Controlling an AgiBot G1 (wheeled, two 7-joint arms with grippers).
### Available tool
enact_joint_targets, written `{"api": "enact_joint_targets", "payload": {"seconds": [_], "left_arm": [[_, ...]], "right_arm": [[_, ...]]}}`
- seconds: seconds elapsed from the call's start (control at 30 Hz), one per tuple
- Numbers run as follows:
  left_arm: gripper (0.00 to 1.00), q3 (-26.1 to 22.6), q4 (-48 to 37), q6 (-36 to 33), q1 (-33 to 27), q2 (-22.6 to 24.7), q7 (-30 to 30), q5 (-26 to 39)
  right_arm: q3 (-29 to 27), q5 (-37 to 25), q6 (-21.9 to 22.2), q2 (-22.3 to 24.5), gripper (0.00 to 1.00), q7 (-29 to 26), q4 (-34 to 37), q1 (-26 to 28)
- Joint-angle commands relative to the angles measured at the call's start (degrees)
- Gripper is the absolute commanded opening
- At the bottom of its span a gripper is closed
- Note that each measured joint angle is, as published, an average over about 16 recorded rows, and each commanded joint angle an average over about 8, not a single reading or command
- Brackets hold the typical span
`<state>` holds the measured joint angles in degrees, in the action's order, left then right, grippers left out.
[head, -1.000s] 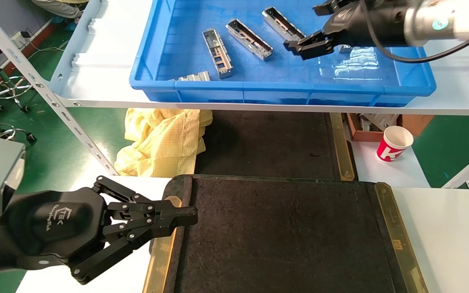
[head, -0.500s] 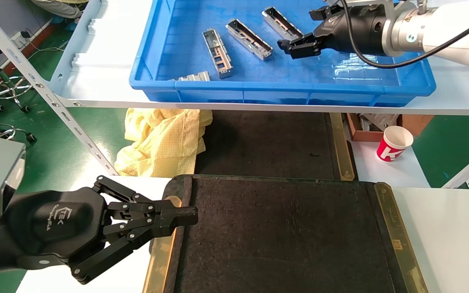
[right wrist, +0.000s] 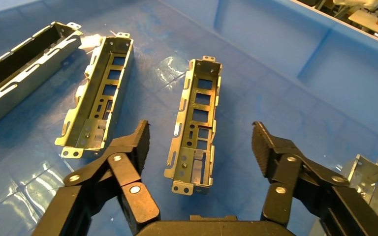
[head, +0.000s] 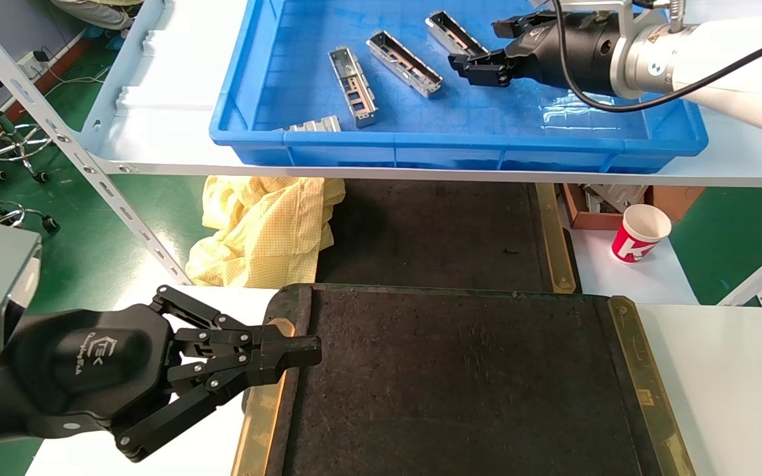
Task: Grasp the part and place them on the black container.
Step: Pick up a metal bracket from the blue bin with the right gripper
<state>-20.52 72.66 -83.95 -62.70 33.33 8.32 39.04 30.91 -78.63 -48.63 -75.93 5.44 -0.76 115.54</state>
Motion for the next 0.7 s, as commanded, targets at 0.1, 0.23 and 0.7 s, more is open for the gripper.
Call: {"api": "enact_joint_targets", "payload": {"seconds": [0.1,0.23,0.7], "left_arm": [[0.00,0.0,0.0,0.0,0.0,0.0,0.0,0.0],[0.00,0.0,0.0,0.0,0.0,0.0,0.0,0.0],[1.00,0.0,0.0,0.0,0.0,0.0,0.0,0.0]], "right_arm": [[-0.2,0.3,0.3,-0.1,0.00,-0.2,0.1,-0.2],[-0.1,0.2,0.3,-0.4,0.00,-0.3,0.1,-0.4],[0.2,-0.1,-0.1,-0.5,0.00,-1.1,-0.6,-0.5]]}}
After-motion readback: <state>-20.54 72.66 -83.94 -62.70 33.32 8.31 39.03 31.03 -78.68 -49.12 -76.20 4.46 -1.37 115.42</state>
